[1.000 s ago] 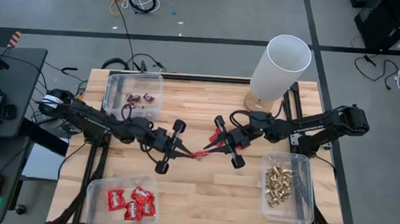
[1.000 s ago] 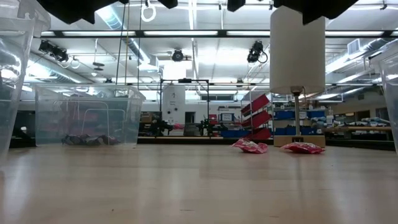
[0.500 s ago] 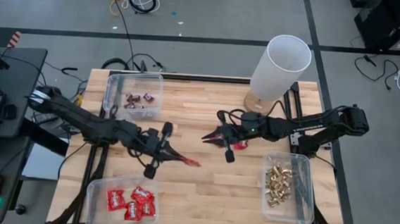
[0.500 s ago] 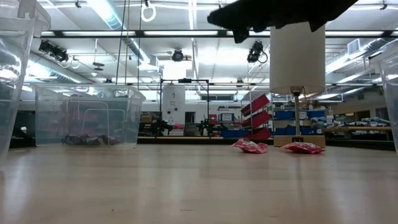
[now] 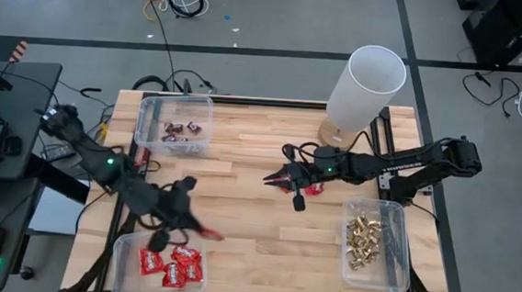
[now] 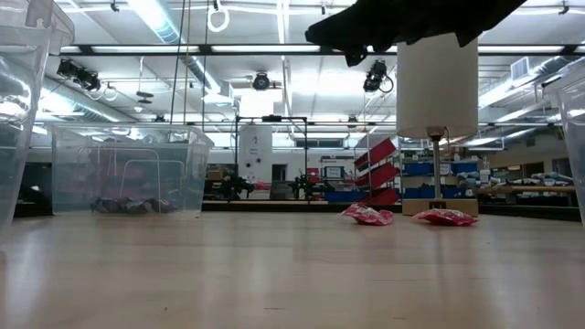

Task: Sort candy
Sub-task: Put the red chocolate into the bottom left transparent bin

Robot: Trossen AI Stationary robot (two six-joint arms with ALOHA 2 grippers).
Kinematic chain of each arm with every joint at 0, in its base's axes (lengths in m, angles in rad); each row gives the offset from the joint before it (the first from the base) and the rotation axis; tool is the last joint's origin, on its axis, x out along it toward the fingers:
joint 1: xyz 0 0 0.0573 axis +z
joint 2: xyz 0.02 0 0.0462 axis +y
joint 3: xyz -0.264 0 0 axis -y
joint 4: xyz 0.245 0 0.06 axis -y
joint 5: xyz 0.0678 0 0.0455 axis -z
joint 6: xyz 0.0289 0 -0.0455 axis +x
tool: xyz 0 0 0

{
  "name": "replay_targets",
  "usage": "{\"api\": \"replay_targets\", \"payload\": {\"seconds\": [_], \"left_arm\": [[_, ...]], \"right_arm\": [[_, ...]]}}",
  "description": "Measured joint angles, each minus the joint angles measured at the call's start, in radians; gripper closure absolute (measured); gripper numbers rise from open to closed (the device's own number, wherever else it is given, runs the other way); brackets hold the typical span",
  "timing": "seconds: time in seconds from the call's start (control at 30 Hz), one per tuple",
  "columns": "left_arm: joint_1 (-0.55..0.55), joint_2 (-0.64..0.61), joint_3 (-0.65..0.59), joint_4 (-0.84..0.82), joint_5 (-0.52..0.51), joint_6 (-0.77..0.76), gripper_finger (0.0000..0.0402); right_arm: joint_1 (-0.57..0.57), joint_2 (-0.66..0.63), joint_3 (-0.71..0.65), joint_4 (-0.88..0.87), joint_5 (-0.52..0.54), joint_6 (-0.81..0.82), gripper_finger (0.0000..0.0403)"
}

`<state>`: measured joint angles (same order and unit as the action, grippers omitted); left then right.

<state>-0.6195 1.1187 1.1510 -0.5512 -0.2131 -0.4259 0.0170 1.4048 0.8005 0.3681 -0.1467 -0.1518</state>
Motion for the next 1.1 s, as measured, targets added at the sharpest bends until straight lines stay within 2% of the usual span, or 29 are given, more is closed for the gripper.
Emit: {"api": "replay_targets", "payload": {"seconds": [0.13,0.23,0.5,0.7,0.93,1.1], "left_arm": [[-0.073,-0.002,0.054,-0.109,0.116,-0.087,0.0401],[-0.129,0.0,0.086,-0.172,0.172,-0.247,0.0401],[-0.216,0.025,0.098,-0.395,0.132,-0.656,0.0401],[-0.229,0.108,0.097,-0.457,0.17,-0.736,0.0401],[-0.229,0.203,0.097,-0.525,0.284,-0.848,0.04],[-0.229,0.234,0.096,-0.563,0.277,-0.888,0.0399]], "right_arm": [[0.0,0.0,0.0,0.005,0.0,-0.008,0.0371],[0.0,0.0,0.0,0.004,0.0,-0.008,0.037],[0.0,0.0,0.0,0.004,-0.001,-0.007,0.0374],[0.0,0.0,0.0,0.004,-0.001,-0.008,0.0374],[0.0,0.0,0.0,0.004,-0.003,-0.008,0.0378],[0.0,0.0,0.0,0.004,-0.003,-0.008,0.0378]]}}
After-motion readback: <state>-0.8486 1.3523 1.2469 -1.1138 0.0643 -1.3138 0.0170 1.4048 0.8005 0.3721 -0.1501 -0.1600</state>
